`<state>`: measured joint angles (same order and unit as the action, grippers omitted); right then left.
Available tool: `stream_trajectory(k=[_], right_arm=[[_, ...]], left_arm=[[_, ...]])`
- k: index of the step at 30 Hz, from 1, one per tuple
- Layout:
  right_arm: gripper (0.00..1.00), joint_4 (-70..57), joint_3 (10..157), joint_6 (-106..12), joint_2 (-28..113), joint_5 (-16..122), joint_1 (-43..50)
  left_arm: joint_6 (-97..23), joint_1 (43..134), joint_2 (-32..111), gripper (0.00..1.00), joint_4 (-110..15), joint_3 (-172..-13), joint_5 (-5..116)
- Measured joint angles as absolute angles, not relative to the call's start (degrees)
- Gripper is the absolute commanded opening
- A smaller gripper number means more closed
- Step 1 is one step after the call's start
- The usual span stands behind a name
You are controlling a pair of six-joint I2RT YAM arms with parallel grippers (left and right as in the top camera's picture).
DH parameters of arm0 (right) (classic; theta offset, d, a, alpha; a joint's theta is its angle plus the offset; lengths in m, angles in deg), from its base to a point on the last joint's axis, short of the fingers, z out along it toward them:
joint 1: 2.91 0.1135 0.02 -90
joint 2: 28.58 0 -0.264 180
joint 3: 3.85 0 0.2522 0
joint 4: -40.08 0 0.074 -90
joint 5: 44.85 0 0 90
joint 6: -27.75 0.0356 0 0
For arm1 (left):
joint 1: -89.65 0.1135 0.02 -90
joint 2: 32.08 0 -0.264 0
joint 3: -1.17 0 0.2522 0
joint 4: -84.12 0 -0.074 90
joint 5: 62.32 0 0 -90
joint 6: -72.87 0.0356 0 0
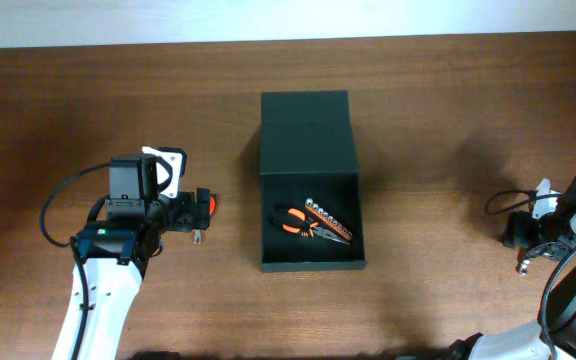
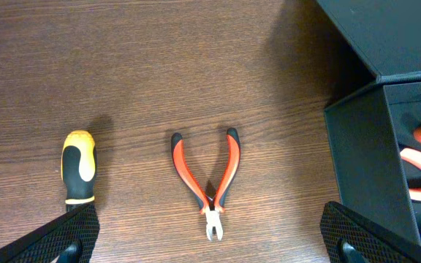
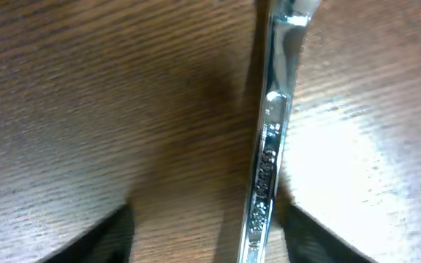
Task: Pack container
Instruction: 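Lower the right gripper onto the chrome wrench and grasp it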
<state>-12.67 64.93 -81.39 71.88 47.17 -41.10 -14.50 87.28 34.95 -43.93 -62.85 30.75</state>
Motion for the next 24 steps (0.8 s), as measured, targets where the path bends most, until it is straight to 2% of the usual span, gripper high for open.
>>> stream_trajectory(k=[3,4,10,12,16,19,24], right_arm=[[0.49,-12.6,64.9,-81.3,71.9,47.2,-41.1],[0.44,-12.6,64.9,-81.4,71.9,47.3,-41.1],[0.38,-12.6,64.9,-81.6,71.9,47.5,-41.1],[0.31,-12.6,64.9,-81.6,71.9,47.5,-41.1],[0.29,-12.6,64.9,-81.6,71.9,47.6,-41.1],[0.20,-12.6,64.9,-81.8,71.9,47.6,-41.1],[0.12,-12.6,64.9,-81.5,71.9,47.7,-41.1]], left_arm=[[-14.5,87.3,34.9,0.99,-43.9,-62.8,30.8],[-14.5,87.3,34.9,0.99,-43.9,-62.8,30.7],[-14.5,87.3,34.9,0.99,-43.9,-62.8,30.7],[-14.5,87.3,34.9,0.99,-43.9,-62.8,30.8],[-14.5,87.3,34.9,0.99,-43.9,-62.8,30.8],[-14.5,87.3,34.9,0.99,-43.9,-62.8,30.8],[-14.5,87.3,34.9,0.99,-43.9,-62.8,30.7]])
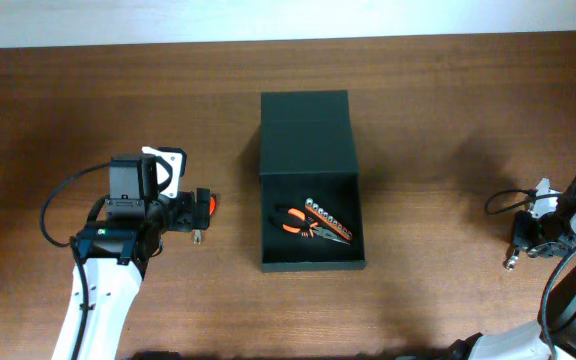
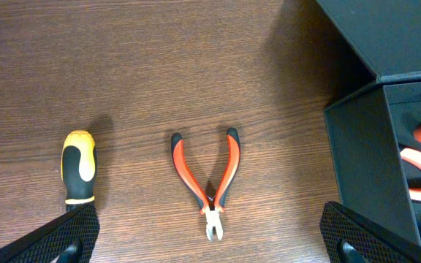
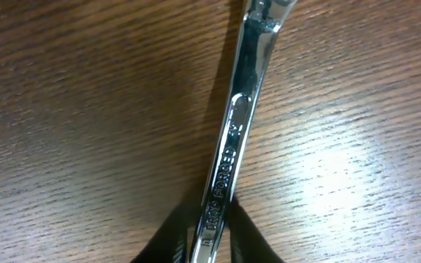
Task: Pack container
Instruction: 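Lower the right gripper onto the chrome wrench and grasp it, then carry the wrench with the right gripper into the green box and release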
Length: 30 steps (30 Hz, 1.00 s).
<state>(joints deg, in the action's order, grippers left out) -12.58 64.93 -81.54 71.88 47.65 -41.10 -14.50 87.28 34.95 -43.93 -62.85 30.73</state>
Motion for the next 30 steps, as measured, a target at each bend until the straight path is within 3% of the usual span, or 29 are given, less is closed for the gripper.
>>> stream_trajectory(k=[4,19,27,30], right_arm=[[0.04,-12.6,64.9,-81.6,71.9,47.8,-41.1],[0.04,-18.1,68.6,-79.6,73.5,50.2,-41.0],[0.04,-32.7,88.9,-78.5,73.7,51.7,-34.6],[0.04,-38.0,99.1,-78.7,73.8,52.0,-27.7]], left_arm=[[-14.5,87.3,34.9,0.99,-43.9,-62.8,30.8],[-14.5,87.3,34.9,0.99,-43.9,-62.8,30.7],[-14.5,87.3,34.9,0.99,-43.9,-62.8,30.8],[-14.5,87.3,34.9,0.99,-43.9,-62.8,30.8]])
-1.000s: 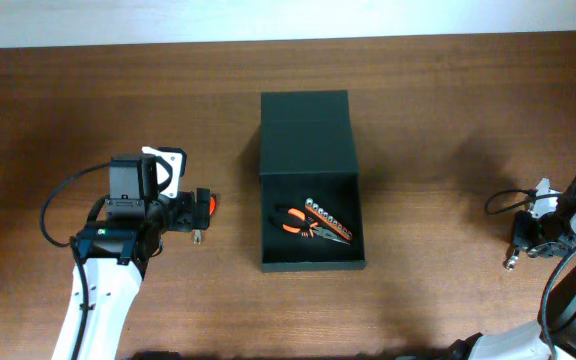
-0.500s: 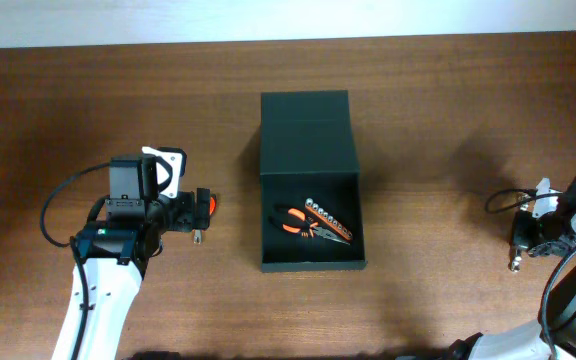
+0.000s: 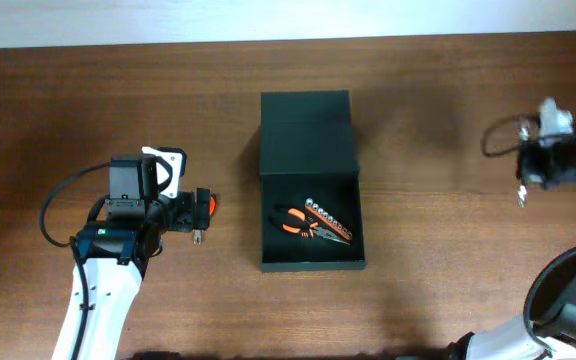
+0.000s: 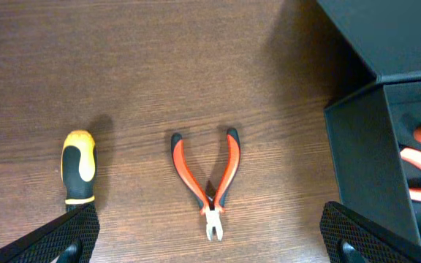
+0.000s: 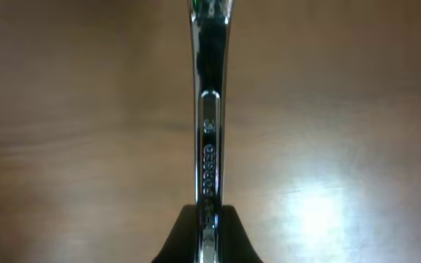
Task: Pack container
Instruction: 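Carry the wrench with the right gripper into the green box and release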
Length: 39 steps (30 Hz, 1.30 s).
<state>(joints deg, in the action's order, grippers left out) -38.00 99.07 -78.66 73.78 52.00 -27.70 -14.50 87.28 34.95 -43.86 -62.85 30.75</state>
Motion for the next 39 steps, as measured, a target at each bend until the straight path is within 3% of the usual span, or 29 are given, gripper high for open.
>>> stream_trajectory(k=[8,18,28,39], right_arm=[[0.04,-53.1,115.9,-92.0,73.7,56.7,-3.8],[0.04,-57.9,117.7,-102.8,73.7,55.6,24.7],[0.04,-52.2,109.9,-104.3,73.6,54.9,31.2],[0.04,-29.9,86.4,-104.9,73.7,54.3,31.2]], left_arm=[[-14.5,87.3,34.9,0.99,-43.9,-62.8,30.7],[-14.5,87.3,34.9,0.99,-44.0,-62.8,30.8],[-14.5,87.3,34.9,0.99,-44.2,-62.8,30.7],[-14.5,87.3,34.9,0.99,-44.4,-62.8,30.8]])
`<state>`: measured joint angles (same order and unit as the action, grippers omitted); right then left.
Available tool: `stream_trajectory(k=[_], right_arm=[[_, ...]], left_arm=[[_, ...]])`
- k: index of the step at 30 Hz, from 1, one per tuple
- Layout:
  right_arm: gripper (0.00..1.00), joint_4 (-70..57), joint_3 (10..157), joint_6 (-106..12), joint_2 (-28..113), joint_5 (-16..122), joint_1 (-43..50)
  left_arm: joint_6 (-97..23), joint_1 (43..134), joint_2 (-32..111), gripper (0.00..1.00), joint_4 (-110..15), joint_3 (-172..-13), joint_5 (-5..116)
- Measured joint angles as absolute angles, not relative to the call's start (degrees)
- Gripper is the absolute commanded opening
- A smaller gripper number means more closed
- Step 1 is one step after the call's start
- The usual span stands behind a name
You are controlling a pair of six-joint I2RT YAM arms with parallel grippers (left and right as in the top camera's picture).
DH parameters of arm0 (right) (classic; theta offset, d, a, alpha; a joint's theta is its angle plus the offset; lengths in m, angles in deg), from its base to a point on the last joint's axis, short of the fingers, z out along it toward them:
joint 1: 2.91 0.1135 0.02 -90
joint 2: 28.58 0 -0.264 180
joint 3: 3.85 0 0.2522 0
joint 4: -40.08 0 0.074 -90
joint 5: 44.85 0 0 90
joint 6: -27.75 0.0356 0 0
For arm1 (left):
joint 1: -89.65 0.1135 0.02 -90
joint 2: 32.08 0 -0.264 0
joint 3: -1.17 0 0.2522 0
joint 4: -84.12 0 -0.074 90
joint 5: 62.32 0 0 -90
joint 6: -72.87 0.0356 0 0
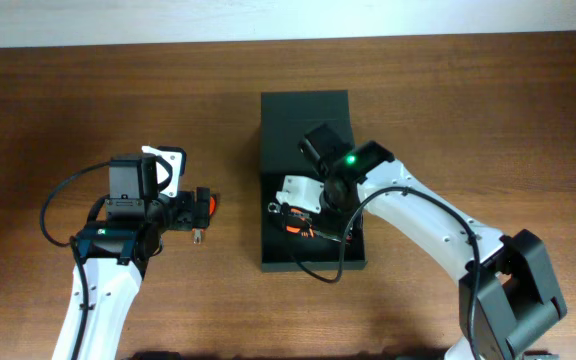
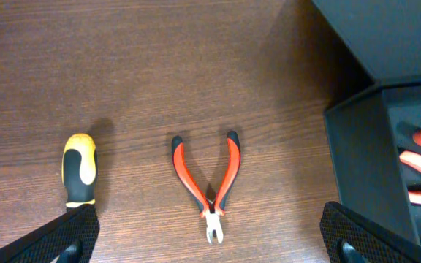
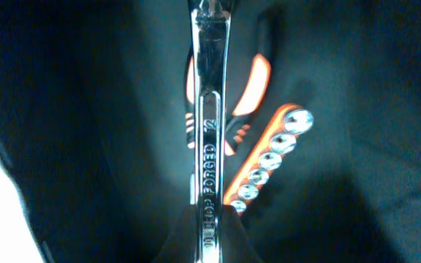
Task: Pack container
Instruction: 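Carry the wrench with the right gripper into the green box and release, then withdraw the right gripper to the right edge of the table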
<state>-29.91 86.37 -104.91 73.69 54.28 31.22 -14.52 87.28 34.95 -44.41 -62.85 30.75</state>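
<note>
The black box (image 1: 313, 265) stands open mid-table with its lid (image 1: 305, 130) folded back. Inside lie orange-handled pliers (image 3: 258, 84) and an orange socket rail (image 3: 269, 157). My right gripper (image 1: 320, 198) hangs over the box interior, shut on a chrome wrench (image 3: 209, 131) that points away from the fingers; in its wrist view the gripper (image 3: 209, 237) shows at the bottom edge. My left gripper (image 2: 210, 245) is open above the table left of the box, over small red pliers (image 2: 212, 183) and a yellow-black screwdriver (image 2: 79, 169).
The box's left wall (image 2: 364, 168) rises close to the right of the red pliers. Brown wooden table (image 1: 468, 100) surrounds the box. The right arm's cable loops over the box's front part.
My right gripper was at the far right of the table with the wrench; now it is over the open box, still shut on the wrench. The left arm has barely moved.
My right gripper stood open around the wrench lying at the table's right edge. Then it was shut on it. Then it held the wrench above the table farther back, and now over the box. The left gripper stayed open above the red pliers throughout.
</note>
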Motion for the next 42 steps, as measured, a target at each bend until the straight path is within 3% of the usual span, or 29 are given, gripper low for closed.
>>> stream_trajectory(k=[4,7,8,12,13,14,15,24,31,36,42], right_arm=[[0.05,-28.3,83.2,-104.9,73.7,54.3,31.2],[0.24,-28.3,82.7,-104.9,73.7,54.3,31.2],[0.25,-28.2,82.7,-104.8,73.7,54.3,31.2],[0.59,-28.3,82.7,-104.6,73.7,54.3,31.2],[0.71,-28.4,82.7,-104.7,73.7,54.3,31.2],[0.91,-28.5,82.7,-104.5,73.7,54.3,31.2],[0.99,-28.5,82.7,-104.8,73.7,54.3,31.2],[0.99,-28.9,87.6,-97.8,73.8,54.0,31.1],[0.99,-38.4,114.5,-84.8,73.6,44.2,25.5],[0.99,-47.5,129.4,-71.0,73.3,38.0,7.5],[0.99,-55.8,131.3,-58.2,73.3,42.4,-15.3]], left_arm=[[-14.5,87.3,34.9,0.99,-44.4,-62.8,30.8],[-14.5,87.3,34.9,0.99,-44.4,-62.8,30.8],[-14.5,87.3,34.9,0.99,-44.4,-62.8,30.7],[-14.5,87.3,34.9,0.99,-44.4,-62.8,30.8],[-14.5,87.3,34.9,0.99,-44.3,-62.8,30.7],[-14.5,87.3,34.9,0.99,-44.3,-62.8,30.7],[-14.5,87.3,34.9,0.99,-44.3,-62.8,30.7],[-14.5,87.3,34.9,0.99,-44.4,-62.8,30.8],[-14.5,87.3,35.0,0.99,-42.0,-65.4,31.6],[-14.5,87.3,35.0,0.99,-39.0,-72.0,31.8],[-13.6,87.3,37.5,0.99,-34.2,-75.9,31.8]])
